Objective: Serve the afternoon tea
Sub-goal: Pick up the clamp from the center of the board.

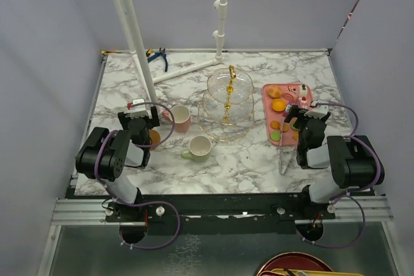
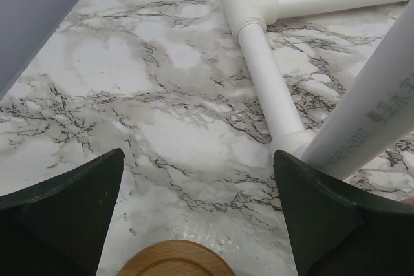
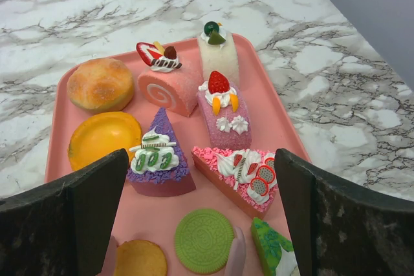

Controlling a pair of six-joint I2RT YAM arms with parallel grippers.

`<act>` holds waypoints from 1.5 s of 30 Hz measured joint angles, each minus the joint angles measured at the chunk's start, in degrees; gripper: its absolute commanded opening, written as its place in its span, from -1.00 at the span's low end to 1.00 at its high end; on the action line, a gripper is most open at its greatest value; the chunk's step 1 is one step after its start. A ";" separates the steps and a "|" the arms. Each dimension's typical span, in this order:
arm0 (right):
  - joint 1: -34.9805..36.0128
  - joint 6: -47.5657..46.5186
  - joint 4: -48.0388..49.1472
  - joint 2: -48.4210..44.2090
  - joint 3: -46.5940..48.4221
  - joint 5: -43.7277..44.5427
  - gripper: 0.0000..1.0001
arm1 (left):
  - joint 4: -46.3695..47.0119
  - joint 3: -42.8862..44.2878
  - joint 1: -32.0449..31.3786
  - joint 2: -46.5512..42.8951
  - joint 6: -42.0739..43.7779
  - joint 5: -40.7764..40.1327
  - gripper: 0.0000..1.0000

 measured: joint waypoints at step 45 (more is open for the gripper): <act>0.31 25.59 -68.00 -24.13 34.40 -1.05 0.96 | -62.58 27.02 1.88 -27.21 2.51 9.46 0.98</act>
